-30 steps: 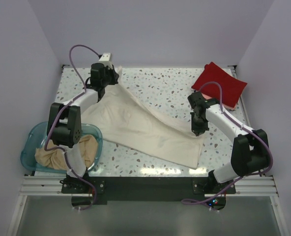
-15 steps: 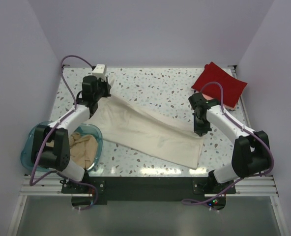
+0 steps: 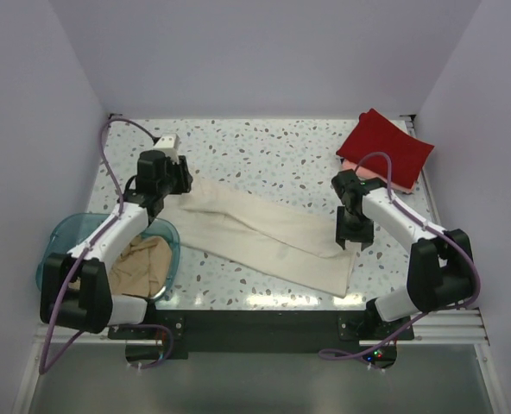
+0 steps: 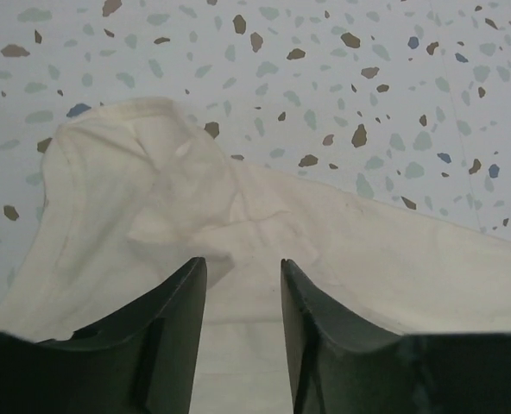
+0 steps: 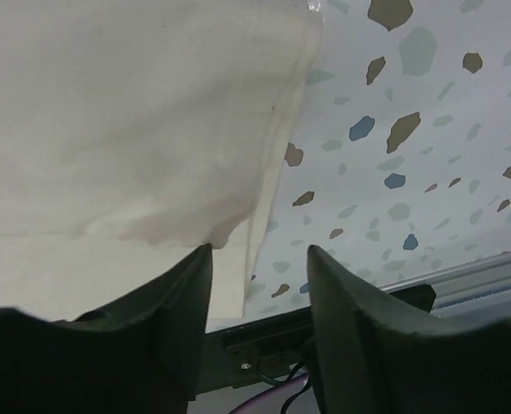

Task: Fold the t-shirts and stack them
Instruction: Fold the tshirt

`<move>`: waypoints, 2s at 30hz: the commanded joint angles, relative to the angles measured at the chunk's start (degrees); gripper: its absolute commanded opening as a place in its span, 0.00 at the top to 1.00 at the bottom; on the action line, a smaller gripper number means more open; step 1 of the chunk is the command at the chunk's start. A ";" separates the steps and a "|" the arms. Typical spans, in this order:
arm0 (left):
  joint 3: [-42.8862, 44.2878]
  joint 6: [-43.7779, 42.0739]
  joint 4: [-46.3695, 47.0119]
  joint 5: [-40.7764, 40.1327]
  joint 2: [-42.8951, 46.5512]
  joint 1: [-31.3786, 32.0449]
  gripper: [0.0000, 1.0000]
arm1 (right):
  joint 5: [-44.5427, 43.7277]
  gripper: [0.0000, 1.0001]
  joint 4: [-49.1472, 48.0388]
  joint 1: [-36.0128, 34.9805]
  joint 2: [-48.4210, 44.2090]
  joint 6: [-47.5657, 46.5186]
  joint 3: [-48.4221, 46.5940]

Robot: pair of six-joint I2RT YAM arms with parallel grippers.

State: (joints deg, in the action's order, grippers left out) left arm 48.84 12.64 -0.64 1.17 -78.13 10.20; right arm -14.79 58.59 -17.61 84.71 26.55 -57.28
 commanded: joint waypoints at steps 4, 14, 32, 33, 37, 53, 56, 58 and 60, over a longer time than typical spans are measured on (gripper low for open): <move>-3.83 7.21 -10.52 -0.99 13.16 -0.26 0.41 | 1.52 0.40 2.85 0.12 -2.27 2.63 -4.16; 2.55 10.21 -8.76 -3.10 4.40 -1.84 0.33 | 7.93 0.40 -7.60 8.90 3.26 2.64 -1.36; 13.47 15.39 -2.17 7.09 -10.90 -12.83 0.33 | 9.95 0.68 -18.77 15.41 14.87 0.53 1.03; 13.82 15.39 -1.82 7.53 -11.34 -13.01 0.33 | 9.78 0.81 -18.69 15.58 15.40 0.35 0.77; 17.24 15.74 -1.29 8.94 -15.29 -13.36 0.33 | 7.50 0.95 -16.32 17.42 16.28 0.09 -0.90; 28.59 20.93 3.37 15.88 -30.24 -8.09 0.33 | -2.35 1.00 -7.79 33.07 14.08 -4.92 -9.95; 28.24 20.67 3.89 17.28 -30.42 -6.86 0.33 | -2.70 0.99 -6.73 34.30 14.17 -5.19 -12.07; 27.45 20.67 4.95 18.51 -30.33 -6.77 0.33 | -3.49 0.97 -5.86 34.48 14.08 -5.28 -13.29; 27.19 20.84 4.95 19.39 -30.42 -6.77 0.33 | -3.41 0.84 -4.98 34.39 13.73 -5.36 -14.09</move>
State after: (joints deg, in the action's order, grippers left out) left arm 74.72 32.60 0.80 17.85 -108.97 3.97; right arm -15.33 50.85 16.75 98.87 22.33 -68.49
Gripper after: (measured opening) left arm 0.669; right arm 0.124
